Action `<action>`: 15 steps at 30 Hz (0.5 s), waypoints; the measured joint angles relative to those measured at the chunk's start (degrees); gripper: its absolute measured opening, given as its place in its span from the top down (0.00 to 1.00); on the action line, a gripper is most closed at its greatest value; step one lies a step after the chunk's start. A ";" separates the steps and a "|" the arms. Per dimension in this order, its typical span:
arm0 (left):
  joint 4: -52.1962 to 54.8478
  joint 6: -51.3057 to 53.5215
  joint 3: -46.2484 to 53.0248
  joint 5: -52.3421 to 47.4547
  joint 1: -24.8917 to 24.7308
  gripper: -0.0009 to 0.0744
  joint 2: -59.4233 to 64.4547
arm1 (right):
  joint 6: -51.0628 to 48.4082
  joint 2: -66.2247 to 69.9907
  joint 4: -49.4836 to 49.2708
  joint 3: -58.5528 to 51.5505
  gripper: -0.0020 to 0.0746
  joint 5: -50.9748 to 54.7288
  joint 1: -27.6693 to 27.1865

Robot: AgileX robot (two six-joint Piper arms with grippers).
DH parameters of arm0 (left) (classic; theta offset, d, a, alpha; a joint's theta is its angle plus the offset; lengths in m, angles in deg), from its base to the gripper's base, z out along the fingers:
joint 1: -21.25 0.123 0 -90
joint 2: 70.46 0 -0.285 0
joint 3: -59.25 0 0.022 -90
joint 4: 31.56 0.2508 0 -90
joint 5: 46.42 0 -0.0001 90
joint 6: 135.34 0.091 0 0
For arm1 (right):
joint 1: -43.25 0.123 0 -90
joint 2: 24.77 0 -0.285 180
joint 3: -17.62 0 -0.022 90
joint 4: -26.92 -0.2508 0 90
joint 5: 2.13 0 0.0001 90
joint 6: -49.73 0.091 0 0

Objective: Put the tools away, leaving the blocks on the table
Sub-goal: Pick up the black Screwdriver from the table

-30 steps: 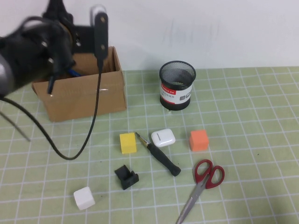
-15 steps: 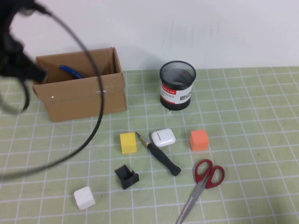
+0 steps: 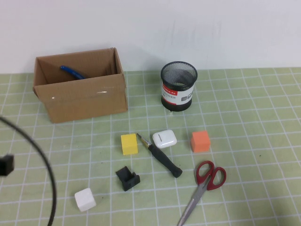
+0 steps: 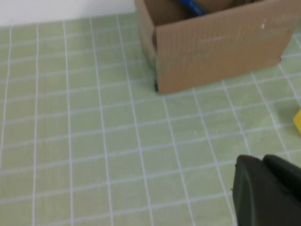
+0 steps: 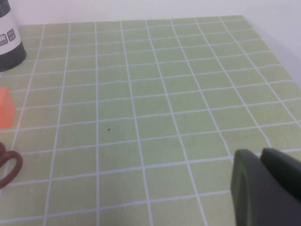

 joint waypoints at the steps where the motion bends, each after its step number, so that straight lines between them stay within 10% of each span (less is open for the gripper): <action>1: 0.00 -0.39 0.77 -0.42 0.00 0.99 -0.96 | 0.00 0.00 0.00 0.00 0.99 0.00 0.00; 15: 2.12 -4.43 3.14 4.14 0.00 0.99 -3.32 | 0.00 0.00 0.00 0.00 0.99 0.00 0.00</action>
